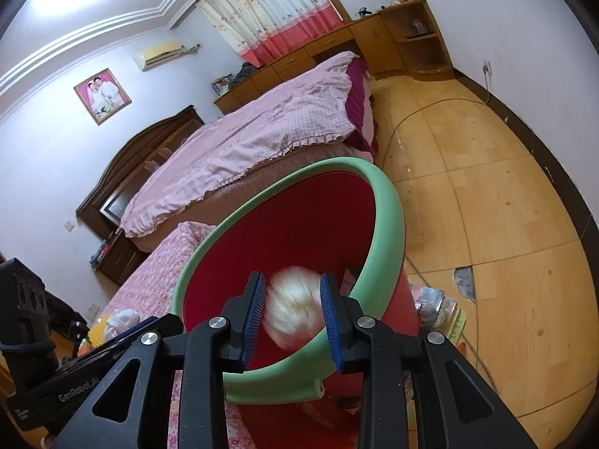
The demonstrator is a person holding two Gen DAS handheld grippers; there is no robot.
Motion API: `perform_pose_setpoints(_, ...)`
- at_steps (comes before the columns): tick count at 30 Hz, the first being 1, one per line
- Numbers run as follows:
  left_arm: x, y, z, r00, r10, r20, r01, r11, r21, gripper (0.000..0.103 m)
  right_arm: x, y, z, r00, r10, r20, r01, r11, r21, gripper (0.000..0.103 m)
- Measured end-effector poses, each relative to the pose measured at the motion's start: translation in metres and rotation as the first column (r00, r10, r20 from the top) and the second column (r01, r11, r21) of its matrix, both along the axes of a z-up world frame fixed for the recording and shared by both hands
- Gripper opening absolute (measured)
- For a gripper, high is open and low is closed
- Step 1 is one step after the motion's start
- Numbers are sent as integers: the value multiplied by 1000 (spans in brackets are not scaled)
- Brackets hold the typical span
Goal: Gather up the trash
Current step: 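Open the right tool to drop the paper ball while the left tool drops the medicine box, then move both open tools back over the remaining items on the bed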
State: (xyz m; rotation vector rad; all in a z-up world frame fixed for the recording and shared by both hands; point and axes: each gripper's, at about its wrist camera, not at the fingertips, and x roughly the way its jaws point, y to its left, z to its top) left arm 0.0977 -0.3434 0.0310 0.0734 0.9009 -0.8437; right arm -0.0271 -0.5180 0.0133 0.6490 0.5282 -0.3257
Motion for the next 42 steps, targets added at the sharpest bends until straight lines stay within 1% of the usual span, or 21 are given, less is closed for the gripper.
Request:
perform_pose_setpoints(9, 3, 30, 11, 998, 64, 1, -64, 998, -5, 62, -3, 11, 8, 1000, 21, 23, -21, 1000, 3, 34)
perform_pose_setpoints(13, 4, 51, 20, 994, 107, 20, -107, 994, -8, 62, -3, 20, 11, 999, 36, 32, -36, 999, 7, 40)
perform_pose_setpoints(20, 9, 91, 31, 981, 189, 36, -188, 982, -19, 62, 1, 40, 16, 997, 74, 28, -74, 997, 7, 43)
perform_pose_setpoints(22, 11, 101, 33, 977, 210, 44, -210, 978, -19, 62, 1, 45, 18, 996, 84, 30, -84, 996, 5, 48)
perform_pose_setpoints(26, 18, 129, 36, 963, 265, 57, -264, 964, -19, 62, 6, 59, 22, 994, 111, 23, -111, 994, -5, 50)
perform_pose_setpoints(30, 24, 155, 41, 946, 313, 86, -313, 950, -13, 62, 11, 72, 22, 991, 131, 13, -130, 991, -10, 55)
perform_pose_setpoints(34, 39, 183, 48, 915, 380, 132, -383, 924, -4, 62, 17, 81, 23, 990, 141, 4, -141, 990, -11, 61)
perform_pose_setpoints(36, 47, 195, 48, 904, 404, 140, -408, 913, 2, 62, 19, 84, 22, 989, 150, 0, -150, 989, -12, 61)
perform_pose_setpoints(38, 57, 207, 46, 893, 426, 146, -433, 901, 18, 62, 22, 89, 21, 987, 157, -10, -158, 987, -20, 61)
perform_pose_setpoints(42, 78, 226, 33, 885, 451, 117, -460, 886, 65, 62, 26, 97, 19, 986, 163, -29, -164, 986, -37, 64)
